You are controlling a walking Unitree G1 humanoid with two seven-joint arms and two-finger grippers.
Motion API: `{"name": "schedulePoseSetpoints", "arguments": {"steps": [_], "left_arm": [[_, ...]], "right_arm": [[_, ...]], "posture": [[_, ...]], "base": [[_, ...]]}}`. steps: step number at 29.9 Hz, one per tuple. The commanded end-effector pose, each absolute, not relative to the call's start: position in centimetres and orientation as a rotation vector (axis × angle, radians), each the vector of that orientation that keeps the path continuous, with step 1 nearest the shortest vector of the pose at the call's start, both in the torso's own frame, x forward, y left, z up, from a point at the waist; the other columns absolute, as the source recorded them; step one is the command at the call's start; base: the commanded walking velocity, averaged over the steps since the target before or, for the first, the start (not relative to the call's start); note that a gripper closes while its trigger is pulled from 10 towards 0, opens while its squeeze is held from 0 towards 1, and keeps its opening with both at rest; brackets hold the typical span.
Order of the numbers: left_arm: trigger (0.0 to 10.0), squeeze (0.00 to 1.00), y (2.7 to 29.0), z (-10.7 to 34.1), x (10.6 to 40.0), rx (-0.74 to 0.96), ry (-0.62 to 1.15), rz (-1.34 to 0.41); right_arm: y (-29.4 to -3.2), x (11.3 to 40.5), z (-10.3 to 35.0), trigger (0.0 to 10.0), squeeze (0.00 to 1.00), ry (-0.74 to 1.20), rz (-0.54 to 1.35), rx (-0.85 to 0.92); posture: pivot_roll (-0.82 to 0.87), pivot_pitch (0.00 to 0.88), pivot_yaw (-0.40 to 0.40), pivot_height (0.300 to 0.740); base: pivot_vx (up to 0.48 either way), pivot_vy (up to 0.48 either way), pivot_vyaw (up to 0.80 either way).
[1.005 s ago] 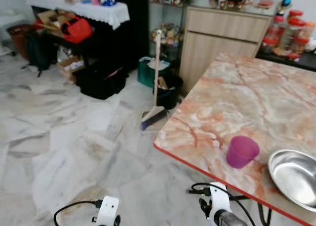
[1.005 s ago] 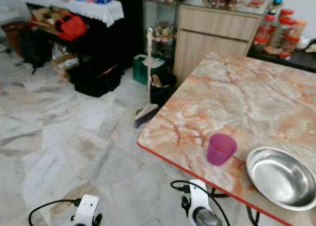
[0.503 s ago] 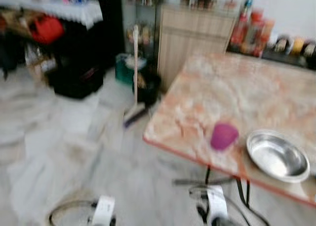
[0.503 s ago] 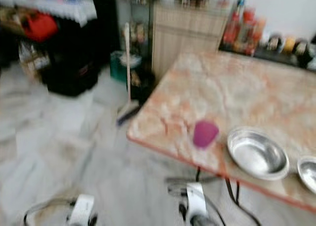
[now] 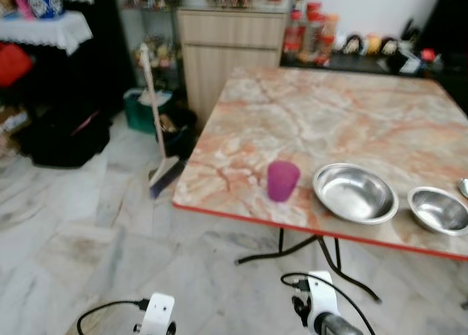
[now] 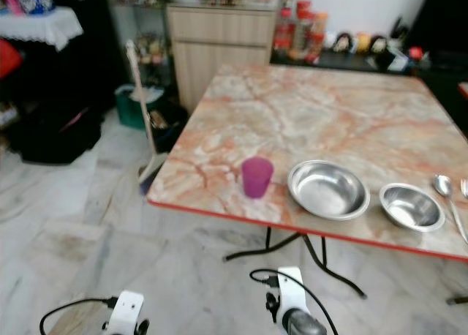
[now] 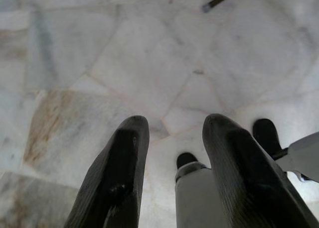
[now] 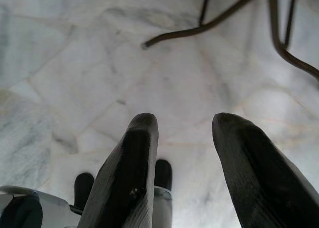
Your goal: Setting the table
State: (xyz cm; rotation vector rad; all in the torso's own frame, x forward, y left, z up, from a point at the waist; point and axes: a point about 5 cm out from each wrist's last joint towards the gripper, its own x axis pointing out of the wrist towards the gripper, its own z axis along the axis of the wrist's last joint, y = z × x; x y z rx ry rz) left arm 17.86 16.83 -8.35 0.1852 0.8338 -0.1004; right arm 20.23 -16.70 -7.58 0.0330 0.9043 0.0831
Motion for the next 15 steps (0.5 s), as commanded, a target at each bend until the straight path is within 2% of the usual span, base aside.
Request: {"name": "schedulePoseSetpoints", "arguments": {"steps": [1,9,15], "left_arm": [[10.0,0.0,16.93,-8.17,18.23,0.182,0.824,-0.101],[10.0,0.0,16.83,-8.13,18.3,0.189,0.821,-0.113],[10.0,0.0,16.73,-8.08,18.4,0.203,0.814,-0.125]], "right_arm": [[-16.91,20.42,-7.46,10.0,0.0,0.895,0.062,0.042],[-17.03,20.63,-7.31,10.0,0.0,0.876,0.039,0.054],[-17.14,20.75,-7.24,10.0,0.0,0.873,0.038,0.049]], "posture": [[0.0,0.0,-0.027,0.732],[-0.01,0.0,-0.026,0.732],[0.0,0.0,-0.027,0.732]], "base": [[0.0,0.0,-0.59],[0.0,0.0,-0.57],[0.0,0.0,0.0]]}}
